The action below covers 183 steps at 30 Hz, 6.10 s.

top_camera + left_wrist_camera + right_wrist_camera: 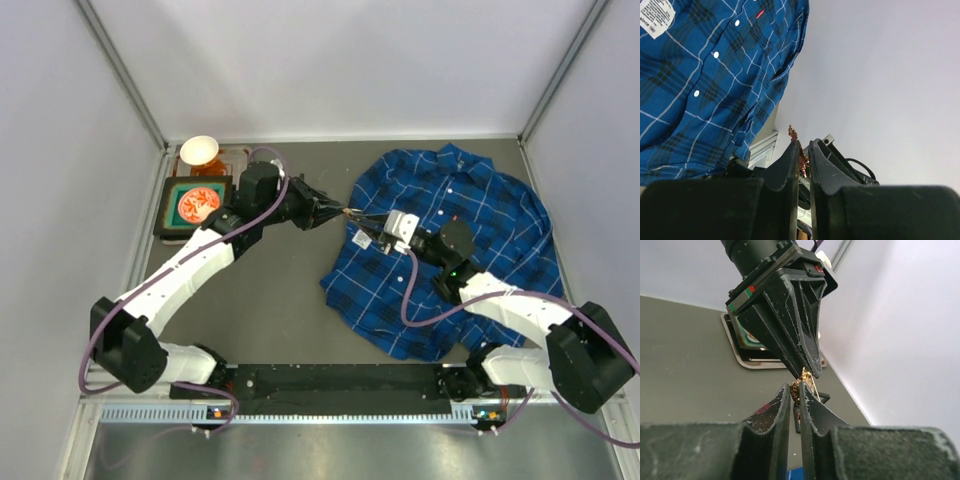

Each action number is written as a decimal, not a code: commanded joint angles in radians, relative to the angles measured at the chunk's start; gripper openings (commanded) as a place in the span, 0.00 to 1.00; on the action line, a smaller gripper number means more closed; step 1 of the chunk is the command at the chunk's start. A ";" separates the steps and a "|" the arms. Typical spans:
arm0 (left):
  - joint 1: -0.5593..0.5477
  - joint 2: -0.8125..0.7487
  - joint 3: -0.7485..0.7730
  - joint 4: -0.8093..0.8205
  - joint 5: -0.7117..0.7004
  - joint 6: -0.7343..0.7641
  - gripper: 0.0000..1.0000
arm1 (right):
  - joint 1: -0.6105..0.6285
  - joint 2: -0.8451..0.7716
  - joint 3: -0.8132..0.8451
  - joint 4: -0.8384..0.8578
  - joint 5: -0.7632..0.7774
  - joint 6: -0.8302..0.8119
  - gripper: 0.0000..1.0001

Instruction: Remove the brooch from the garment

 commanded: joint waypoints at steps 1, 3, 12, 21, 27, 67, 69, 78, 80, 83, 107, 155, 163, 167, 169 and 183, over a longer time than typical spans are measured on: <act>-0.004 -0.075 -0.069 0.215 0.022 0.007 0.00 | 0.015 -0.014 0.050 -0.048 0.026 -0.068 0.09; -0.004 -0.064 -0.044 0.187 0.029 0.018 0.00 | 0.015 -0.012 0.056 -0.071 0.045 -0.092 0.08; -0.003 -0.052 -0.082 0.308 0.016 0.115 0.00 | 0.015 -0.066 0.045 -0.114 0.167 0.061 0.54; -0.003 -0.035 -0.179 0.512 0.007 0.278 0.00 | 0.015 -0.284 0.131 -0.621 0.566 0.466 0.70; -0.001 -0.047 -0.266 0.681 0.043 0.387 0.00 | -0.114 -0.282 0.211 -0.949 0.512 0.932 0.77; -0.023 -0.135 -0.418 0.724 0.341 0.559 0.00 | -0.220 -0.080 0.128 -0.418 -0.277 1.112 0.27; -0.023 -0.135 -0.418 0.725 0.341 0.559 0.00 | -0.220 -0.068 0.120 -0.374 -0.302 1.129 0.27; -0.023 -0.128 -0.420 0.710 0.341 0.555 0.00 | -0.220 0.001 0.132 -0.317 -0.356 1.129 0.00; -0.023 -0.121 -0.417 0.707 0.355 0.558 0.00 | -0.221 0.014 0.134 -0.305 -0.369 1.129 0.00; -0.012 -0.124 -0.385 0.606 0.394 0.619 0.08 | -0.220 0.021 0.158 -0.370 -0.377 1.074 0.00; -0.007 -0.035 -0.277 0.488 0.619 0.736 0.45 | -0.201 0.051 0.214 -0.476 -0.543 0.992 0.00; -0.087 -0.112 -0.710 1.364 0.092 0.265 0.00 | -0.142 -0.025 -0.240 0.270 -0.124 1.454 0.43; -0.107 -0.102 -0.716 1.365 0.103 0.279 0.00 | -0.139 0.028 -0.250 0.390 -0.095 1.511 0.32; -0.116 -0.104 -0.714 1.336 0.091 0.297 0.00 | -0.132 0.005 -0.246 0.343 -0.081 1.488 0.36; -0.118 -0.110 -0.708 1.322 0.083 0.306 0.00 | -0.132 -0.017 -0.243 0.309 -0.078 1.469 0.36; -0.122 -0.151 -0.665 1.179 0.065 0.375 0.00 | -0.131 -0.227 -0.202 -0.048 -0.070 1.313 0.45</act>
